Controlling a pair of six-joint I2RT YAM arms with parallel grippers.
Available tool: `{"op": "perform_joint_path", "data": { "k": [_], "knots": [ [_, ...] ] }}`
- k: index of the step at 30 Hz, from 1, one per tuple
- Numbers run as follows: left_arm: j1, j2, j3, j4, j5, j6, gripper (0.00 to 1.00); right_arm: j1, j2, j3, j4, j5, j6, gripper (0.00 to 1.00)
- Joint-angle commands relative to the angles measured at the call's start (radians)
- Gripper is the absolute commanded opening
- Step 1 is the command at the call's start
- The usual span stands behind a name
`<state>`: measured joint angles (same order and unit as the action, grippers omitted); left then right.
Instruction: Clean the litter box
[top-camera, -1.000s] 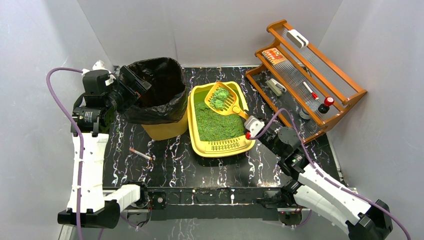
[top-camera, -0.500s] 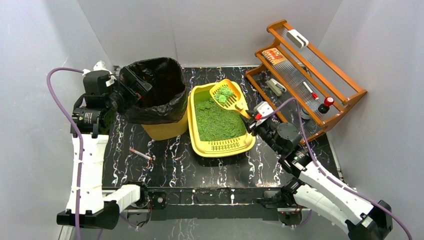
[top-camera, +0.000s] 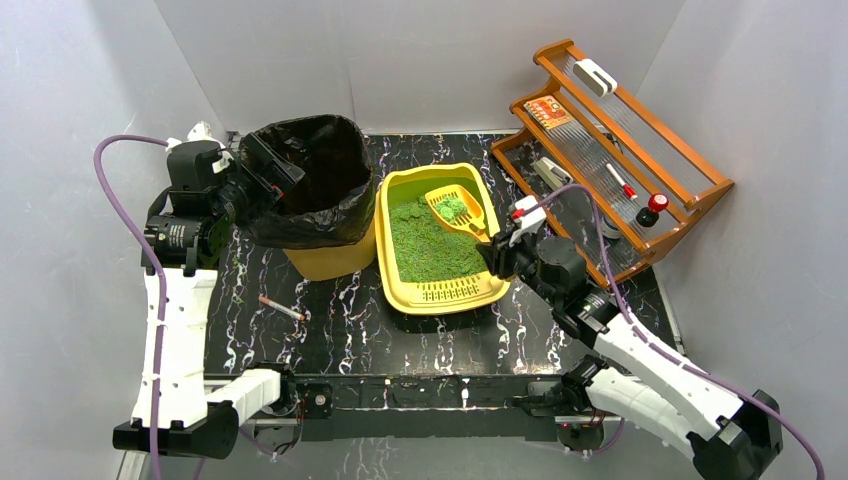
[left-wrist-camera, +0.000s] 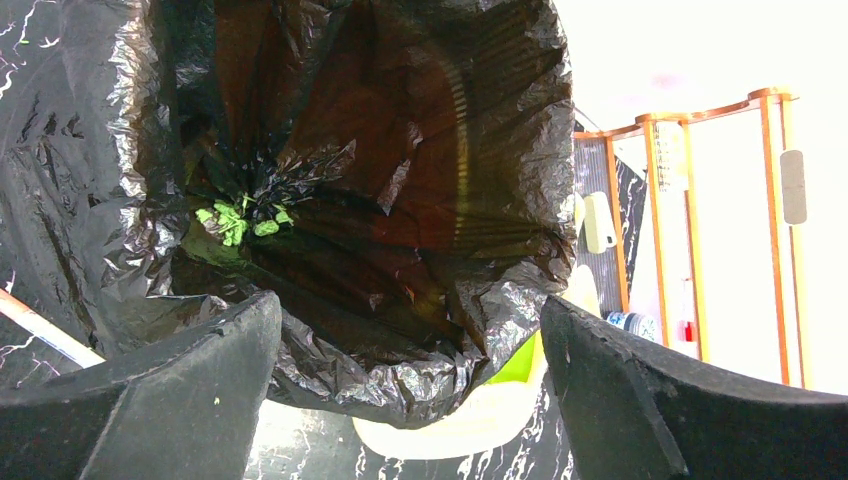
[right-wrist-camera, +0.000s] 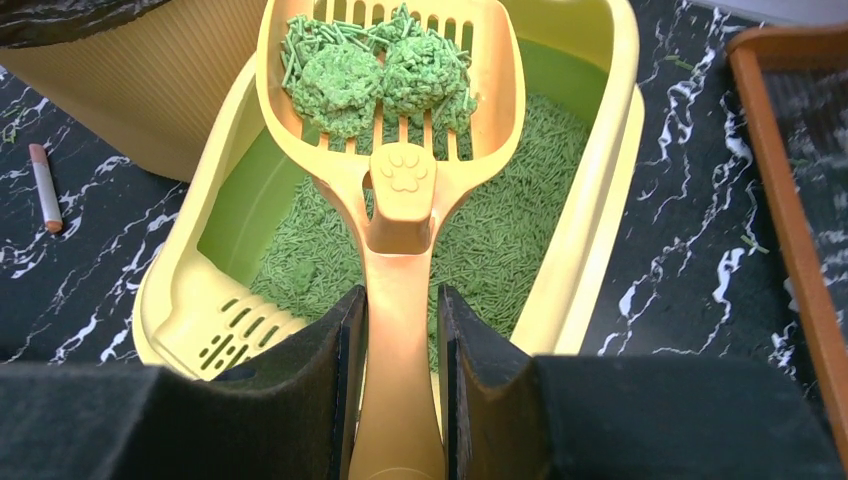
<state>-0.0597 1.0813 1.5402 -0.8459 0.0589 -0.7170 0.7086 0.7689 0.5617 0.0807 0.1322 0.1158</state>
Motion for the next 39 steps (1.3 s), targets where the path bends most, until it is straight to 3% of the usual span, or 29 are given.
{"op": "perform_joint_path", "data": {
  "k": [1, 10, 13, 20, 39],
  "knots": [
    [-0.006, -0.007, 0.04, -0.015, -0.008, 0.013, 0.98, -0.002, 0.056, 0.093, -0.016, 0.013, 0.109, 0.0],
    [-0.008, -0.02, 0.031, -0.018, -0.027, 0.019, 0.98, -0.001, 0.119, 0.144, -0.061, 0.0, 0.122, 0.0],
    [-0.008, -0.02, 0.031, -0.017, -0.029, 0.02, 0.98, -0.002, 0.102, 0.123, -0.015, -0.038, 0.03, 0.0],
    [-0.008, -0.024, 0.035, -0.018, -0.023, 0.018, 0.98, -0.001, -0.015, -0.019, 0.272, -0.038, -0.335, 0.0],
    [-0.009, -0.027, 0.033, -0.016, -0.027, 0.019, 0.98, -0.001, -0.024, -0.03, 0.454, -0.126, -0.913, 0.0]
  ]
}}
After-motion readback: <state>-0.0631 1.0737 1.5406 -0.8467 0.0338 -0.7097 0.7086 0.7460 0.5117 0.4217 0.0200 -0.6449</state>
